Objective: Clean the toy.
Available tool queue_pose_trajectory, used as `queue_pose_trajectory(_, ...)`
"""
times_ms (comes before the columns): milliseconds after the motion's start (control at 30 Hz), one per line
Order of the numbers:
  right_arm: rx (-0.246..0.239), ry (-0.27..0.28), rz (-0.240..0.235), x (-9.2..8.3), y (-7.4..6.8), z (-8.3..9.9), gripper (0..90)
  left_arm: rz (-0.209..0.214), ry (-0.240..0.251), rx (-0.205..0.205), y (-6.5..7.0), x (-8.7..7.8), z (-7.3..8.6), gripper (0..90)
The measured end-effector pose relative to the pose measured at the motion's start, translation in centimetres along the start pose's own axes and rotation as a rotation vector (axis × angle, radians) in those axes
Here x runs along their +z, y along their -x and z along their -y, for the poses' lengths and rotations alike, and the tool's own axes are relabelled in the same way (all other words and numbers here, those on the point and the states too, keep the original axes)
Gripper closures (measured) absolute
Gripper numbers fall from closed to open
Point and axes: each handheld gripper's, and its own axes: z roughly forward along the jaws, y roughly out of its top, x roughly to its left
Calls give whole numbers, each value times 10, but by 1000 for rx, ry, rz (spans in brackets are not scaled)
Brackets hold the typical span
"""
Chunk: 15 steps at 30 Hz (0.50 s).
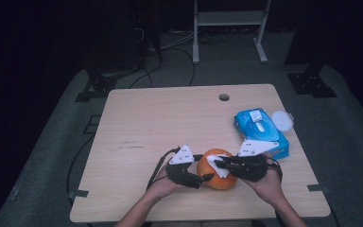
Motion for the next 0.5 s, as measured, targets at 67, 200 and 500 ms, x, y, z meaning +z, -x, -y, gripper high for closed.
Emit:
queue_pose_trajectory(67,-10,-17,16,-1,2,0,813,10,1,-30,-2,1,1,160)
queue_pose_trajectory(200,42,-9,22,-4,14,5,814,24,-25,-59,-3,7,4,108)
queue_pose_trajectory(500,-79,-32,-9,8,-20,-9,814,-24,-30,47,11,8,-4,251)
